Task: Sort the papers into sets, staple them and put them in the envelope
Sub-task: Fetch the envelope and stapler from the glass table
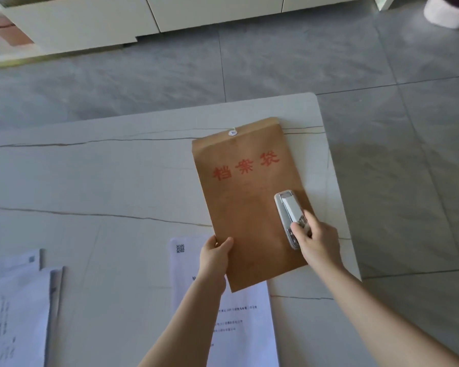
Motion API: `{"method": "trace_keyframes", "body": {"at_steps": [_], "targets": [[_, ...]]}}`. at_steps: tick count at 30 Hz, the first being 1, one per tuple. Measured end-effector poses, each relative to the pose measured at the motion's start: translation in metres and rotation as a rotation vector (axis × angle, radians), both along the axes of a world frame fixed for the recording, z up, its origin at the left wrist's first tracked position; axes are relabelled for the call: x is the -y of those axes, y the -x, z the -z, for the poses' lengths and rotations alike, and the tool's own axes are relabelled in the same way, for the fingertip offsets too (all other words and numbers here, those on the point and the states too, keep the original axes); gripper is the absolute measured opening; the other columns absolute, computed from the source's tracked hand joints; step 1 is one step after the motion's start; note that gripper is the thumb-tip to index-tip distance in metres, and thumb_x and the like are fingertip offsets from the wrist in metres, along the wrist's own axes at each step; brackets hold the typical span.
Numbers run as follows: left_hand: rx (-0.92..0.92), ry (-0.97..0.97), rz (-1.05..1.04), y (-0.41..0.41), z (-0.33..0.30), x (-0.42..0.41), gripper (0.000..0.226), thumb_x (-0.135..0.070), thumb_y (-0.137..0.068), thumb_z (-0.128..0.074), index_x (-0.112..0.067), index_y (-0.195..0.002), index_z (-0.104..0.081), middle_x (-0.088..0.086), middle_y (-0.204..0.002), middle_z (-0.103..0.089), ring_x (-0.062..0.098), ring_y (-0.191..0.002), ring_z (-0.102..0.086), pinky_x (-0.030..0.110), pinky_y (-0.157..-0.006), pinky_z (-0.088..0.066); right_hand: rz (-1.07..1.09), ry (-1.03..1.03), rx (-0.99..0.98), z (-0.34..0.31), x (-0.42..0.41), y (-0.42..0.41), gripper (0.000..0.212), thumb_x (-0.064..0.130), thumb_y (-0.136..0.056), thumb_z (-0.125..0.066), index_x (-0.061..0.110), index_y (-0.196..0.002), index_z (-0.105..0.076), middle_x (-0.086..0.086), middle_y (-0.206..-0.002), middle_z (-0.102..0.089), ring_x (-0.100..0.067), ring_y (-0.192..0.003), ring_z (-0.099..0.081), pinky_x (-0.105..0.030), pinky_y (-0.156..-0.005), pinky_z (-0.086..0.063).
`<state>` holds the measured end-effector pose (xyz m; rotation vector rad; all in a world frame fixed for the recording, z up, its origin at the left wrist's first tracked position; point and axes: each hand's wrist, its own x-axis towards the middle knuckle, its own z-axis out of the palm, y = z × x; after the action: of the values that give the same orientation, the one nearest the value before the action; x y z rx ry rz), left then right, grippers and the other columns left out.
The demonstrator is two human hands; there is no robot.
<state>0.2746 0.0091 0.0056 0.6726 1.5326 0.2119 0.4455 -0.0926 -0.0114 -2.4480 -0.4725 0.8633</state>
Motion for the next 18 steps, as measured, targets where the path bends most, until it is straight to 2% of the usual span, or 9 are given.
{"method": "trace_keyframes", "body": {"at_steps": [2, 4, 7, 10, 13, 16, 18], "targets": [[-0.034, -0.033, 0.042, 0.002, 0.001, 0.002, 0.011, -0.009, -0.092, -0.055, -0.011, -0.098, -0.063, 0.001, -0.086, -0.065, 0.013, -0.069, -0.057, 0.022, -0.054, -0.041, -0.039, -0.028, -0.008, 0.004, 0.003, 0.001, 0.053, 0.044, -0.085, -0.057, 0.02, -0.132, -0.053, -0.005, -0.102, -0.064, -0.035, -0.106, -0.055, -0.043, -0.09, -0.047], [-0.076, -0.061, 0.056, 0.004, 0.001, 0.002, 0.013, -0.007, -0.092, -0.054, -0.013, -0.099, -0.064, 0.001, -0.085, -0.064, 0.013, -0.064, -0.054, 0.021, -0.054, -0.041, -0.067, -0.027, -0.017, 0.003, 0.005, 0.001, 0.059, 0.04, -0.086, -0.062, 0.014, -0.137, -0.049, -0.009, -0.117, -0.062, -0.035, -0.113, -0.052, -0.044, -0.097, -0.043], [-0.104, -0.079, 0.038, 0.016, -0.003, 0.004, 0.019, -0.005, -0.091, -0.053, -0.015, -0.104, -0.063, 0.002, -0.087, -0.066, 0.017, -0.071, -0.059, 0.03, -0.069, -0.051, -0.048, -0.081, 0.02, -0.01, 0.008, 0.007, 0.065, 0.029, -0.084, -0.07, 0.008, -0.139, -0.044, -0.009, -0.133, -0.054, -0.031, -0.123, -0.048, -0.044, -0.104, -0.039], [-0.234, -0.15, 0.099, 0.039, -0.006, 0.007, 0.028, -0.007, -0.091, -0.051, -0.014, -0.116, -0.062, 0.0, -0.089, -0.064, 0.015, -0.074, -0.059, 0.034, -0.075, -0.052, 0.052, -0.126, 0.046, -0.022, 0.02, 0.023, 0.063, 0.019, -0.083, -0.07, 0.004, -0.138, -0.044, -0.013, -0.132, -0.053, -0.031, -0.124, -0.047, -0.044, -0.105, -0.039], [-0.412, -0.201, 0.145, 0.063, -0.009, 0.014, 0.035, -0.008, -0.091, -0.049, -0.018, -0.122, -0.061, 0.0, -0.105, -0.065, 0.015, -0.075, -0.057, 0.027, -0.063, -0.046, 0.118, -0.168, 0.011, -0.028, 0.032, 0.045, 0.055, 0.012, -0.083, -0.069, 0.004, -0.132, -0.047, -0.013, -0.127, -0.052, -0.031, -0.117, -0.051, -0.046, -0.099, -0.044], [-0.485, -0.208, 0.175, 0.085, -0.005, 0.023, 0.037, -0.009, -0.091, -0.049, -0.018, -0.127, -0.058, 0.006, -0.125, -0.059, 0.017, -0.081, -0.054, 0.025, -0.065, -0.041, 0.169, -0.158, -0.013, -0.028, 0.044, 0.065, 0.049, 0.008, -0.085, -0.067, 0.003, -0.129, -0.048, -0.014, -0.125, -0.052, -0.029, -0.114, -0.054, -0.038, -0.095, -0.045], [-0.518, -0.208, 0.171, 0.098, 0.002, 0.03, 0.04, -0.009, -0.091, -0.049, -0.019, -0.129, -0.056, 0.008, -0.129, -0.054, 0.019, -0.088, -0.056, 0.028, -0.07, -0.046, 0.178, -0.125, -0.121, -0.025, 0.052, 0.081, 0.045, 0.008, -0.087, -0.064, 0.004, -0.129, -0.048, -0.012, -0.126, -0.057, -0.025, -0.115, -0.056, -0.034, -0.095, -0.042]]}}
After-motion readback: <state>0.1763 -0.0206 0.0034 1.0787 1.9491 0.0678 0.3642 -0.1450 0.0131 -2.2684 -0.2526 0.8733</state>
